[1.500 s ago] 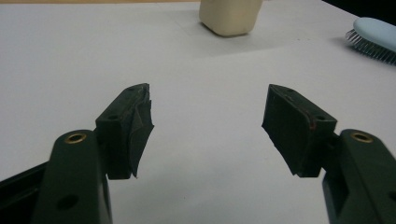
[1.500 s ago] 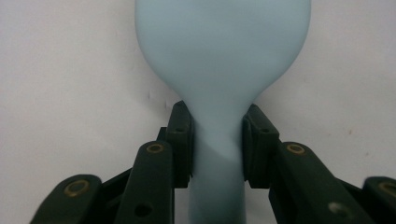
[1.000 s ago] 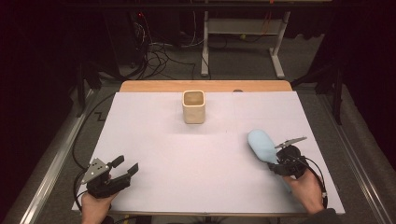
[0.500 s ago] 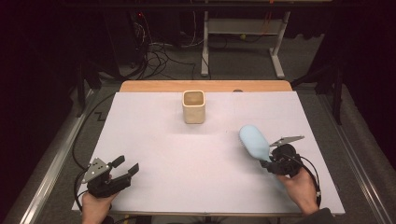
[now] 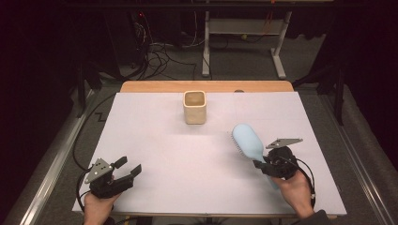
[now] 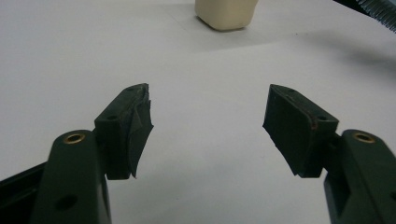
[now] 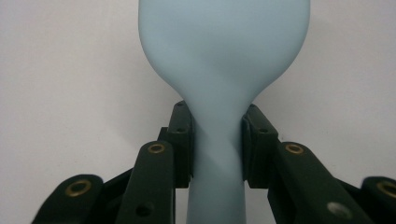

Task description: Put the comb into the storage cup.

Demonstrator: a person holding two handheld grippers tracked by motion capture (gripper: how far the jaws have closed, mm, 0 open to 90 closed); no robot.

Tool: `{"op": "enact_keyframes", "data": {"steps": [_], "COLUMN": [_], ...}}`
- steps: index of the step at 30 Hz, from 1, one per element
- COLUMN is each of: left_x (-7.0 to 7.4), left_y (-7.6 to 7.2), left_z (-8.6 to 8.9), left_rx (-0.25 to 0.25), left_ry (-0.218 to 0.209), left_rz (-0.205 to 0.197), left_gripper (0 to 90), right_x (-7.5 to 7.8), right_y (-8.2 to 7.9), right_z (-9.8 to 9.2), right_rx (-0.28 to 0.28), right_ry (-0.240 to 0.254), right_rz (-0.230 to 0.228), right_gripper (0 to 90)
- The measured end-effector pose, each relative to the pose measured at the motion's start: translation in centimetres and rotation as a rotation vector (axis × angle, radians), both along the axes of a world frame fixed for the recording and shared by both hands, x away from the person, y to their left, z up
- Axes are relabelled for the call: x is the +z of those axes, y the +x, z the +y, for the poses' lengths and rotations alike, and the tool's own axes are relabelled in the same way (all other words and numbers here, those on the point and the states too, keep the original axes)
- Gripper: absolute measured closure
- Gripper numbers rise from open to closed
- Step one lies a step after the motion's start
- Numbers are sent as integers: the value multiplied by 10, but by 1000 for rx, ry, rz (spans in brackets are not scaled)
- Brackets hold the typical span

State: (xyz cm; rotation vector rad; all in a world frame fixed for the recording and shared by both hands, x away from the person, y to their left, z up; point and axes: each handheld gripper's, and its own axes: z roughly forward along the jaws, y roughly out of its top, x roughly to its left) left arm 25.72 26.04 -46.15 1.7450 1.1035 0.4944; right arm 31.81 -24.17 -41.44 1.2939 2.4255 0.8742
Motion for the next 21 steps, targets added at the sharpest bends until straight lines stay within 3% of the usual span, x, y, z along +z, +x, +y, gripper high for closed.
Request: {"op": "enact_keyframes", "data": {"steps": [9, 21], "left_x": [1, 3], "left_y": [1, 5], "left_z": [-9, -21], "left_rx": [-24, -48], "left_ry": [12, 11], "left_rz": [-10, -18], "left_gripper": [328, 329], "right_x": [8, 15], "right_y": [-9, -15], "right_z": [7, 16], "right_rx": [39, 72], "right_ry": [44, 61], "right_rz": [-37, -77], "right_gripper": [702, 701]}}
